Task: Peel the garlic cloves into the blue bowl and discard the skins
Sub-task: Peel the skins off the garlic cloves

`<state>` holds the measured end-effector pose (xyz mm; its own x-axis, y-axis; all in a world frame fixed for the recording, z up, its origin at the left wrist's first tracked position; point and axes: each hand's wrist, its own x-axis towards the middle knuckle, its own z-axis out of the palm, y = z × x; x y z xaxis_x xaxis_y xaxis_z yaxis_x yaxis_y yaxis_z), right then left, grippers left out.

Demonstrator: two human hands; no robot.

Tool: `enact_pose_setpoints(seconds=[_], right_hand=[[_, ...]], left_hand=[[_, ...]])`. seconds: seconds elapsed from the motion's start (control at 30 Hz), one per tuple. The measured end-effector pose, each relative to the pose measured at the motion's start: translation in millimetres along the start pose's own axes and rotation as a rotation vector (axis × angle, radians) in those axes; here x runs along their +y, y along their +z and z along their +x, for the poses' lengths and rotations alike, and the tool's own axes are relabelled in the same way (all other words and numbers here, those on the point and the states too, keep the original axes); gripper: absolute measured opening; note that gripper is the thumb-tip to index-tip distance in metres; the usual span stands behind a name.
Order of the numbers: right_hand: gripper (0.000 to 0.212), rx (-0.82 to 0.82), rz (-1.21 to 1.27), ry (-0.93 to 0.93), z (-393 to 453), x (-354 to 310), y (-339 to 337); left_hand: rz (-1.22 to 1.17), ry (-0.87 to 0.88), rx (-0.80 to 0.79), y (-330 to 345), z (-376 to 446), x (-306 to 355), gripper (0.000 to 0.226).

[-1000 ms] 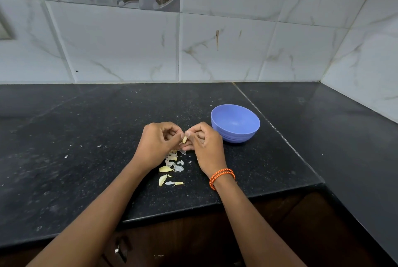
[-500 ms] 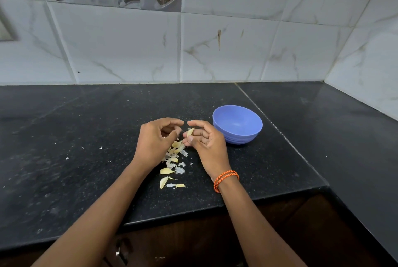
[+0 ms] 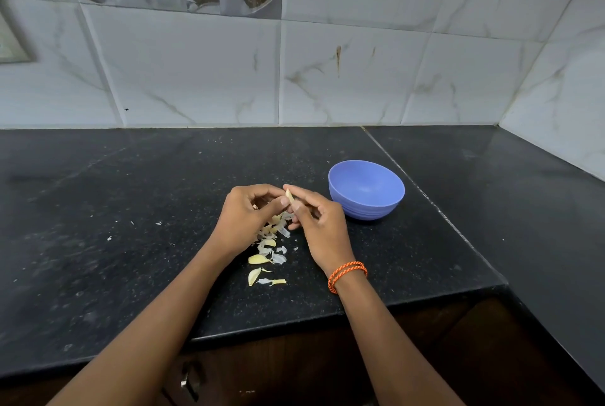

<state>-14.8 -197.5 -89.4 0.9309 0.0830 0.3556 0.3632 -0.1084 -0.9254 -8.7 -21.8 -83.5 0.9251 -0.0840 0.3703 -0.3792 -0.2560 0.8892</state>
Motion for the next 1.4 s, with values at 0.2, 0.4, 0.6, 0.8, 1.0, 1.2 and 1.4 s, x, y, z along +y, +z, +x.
enact_pose_setpoints(seconds=[0.2,0.4,0.6,0.8,1.0,1.2,1.4], right_hand=[[0.030,0.010,0.033,-0.002,0.8,0.3,-1.2],[0.031,0.014,0.061,-0.006,1.0,0.0,-2.2],[0.030,-0.001,0.035,-0.024,-0.4,-1.5,-1.5],[0.030,0.083,0.004,-0.005,-0.1,2.2,-0.5],[0.026,0.103,0.042,0.018,-0.5,0.9,-0.8],[0.013,0.061,0.063,0.025,0.9,-0.2,-3.0],[0.005,0.074,0.115,0.061,1.3,0.5,-1.8]], left_hand=[[-0.068,-0.021,0.006,-1.0,0.7,3.8,0.009],[-0.107,-0.048,0.004,0.0,0.6,6.0,0.011],[-0.074,-0.058,0.040,2.5,1.2,5.8,0.018],[0.038,-0.047,0.069,0.9,2.3,3.3,0.031],[0.141,0.075,-0.001,-5.5,0.5,0.5,0.040],[0.090,0.022,-0.017,-1.3,-2.0,3.0,0.019],[-0.009,-0.044,0.030,-1.3,-2.4,7.4,0.011]])
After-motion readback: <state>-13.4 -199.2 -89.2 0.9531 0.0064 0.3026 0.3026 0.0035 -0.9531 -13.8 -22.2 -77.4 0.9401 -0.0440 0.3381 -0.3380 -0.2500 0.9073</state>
